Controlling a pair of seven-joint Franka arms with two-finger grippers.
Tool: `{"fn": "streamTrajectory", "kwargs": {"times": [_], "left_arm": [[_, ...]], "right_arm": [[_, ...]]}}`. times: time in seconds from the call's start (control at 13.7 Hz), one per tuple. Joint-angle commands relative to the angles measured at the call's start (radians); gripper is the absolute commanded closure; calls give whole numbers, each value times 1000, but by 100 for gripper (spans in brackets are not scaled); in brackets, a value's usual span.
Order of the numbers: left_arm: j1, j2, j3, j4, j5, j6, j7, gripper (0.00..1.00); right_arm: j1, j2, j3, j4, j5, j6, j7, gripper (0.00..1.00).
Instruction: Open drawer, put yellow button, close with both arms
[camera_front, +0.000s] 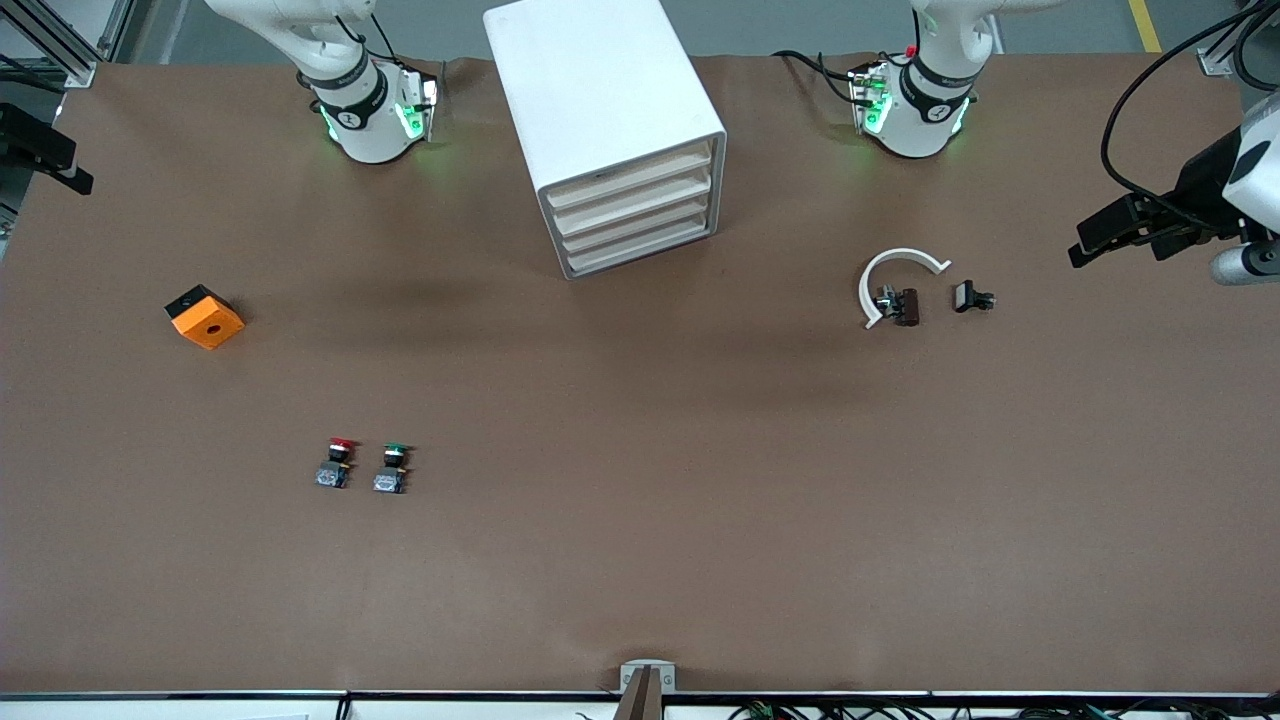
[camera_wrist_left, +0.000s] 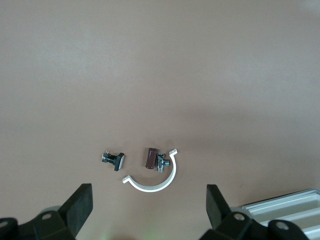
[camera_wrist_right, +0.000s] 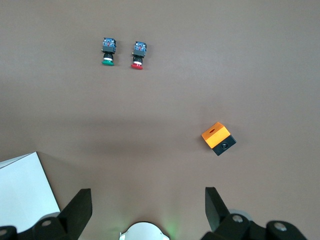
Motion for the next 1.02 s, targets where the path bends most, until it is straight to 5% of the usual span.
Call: {"fn": "streamTrajectory", "kwargs": {"times": [0.0,0.15,0.51,0.95], "left_arm": [[-58,-135,57,-210,21,140,25,0],[-81,-178,75,-294,21,203,25,0],[-95,-178,77,-318,41,220,25,0],[-52,-137,75,-164,53,203,17,0]], "right_arm": [[6,-5,-2,5,-9,-10,-9,0],[19,-5,0,5,-31,-9,-7,0],[26,-5,0,7,-37,-1,7,0],[22,-8,-4,7,-23,-3,59,0]]}}
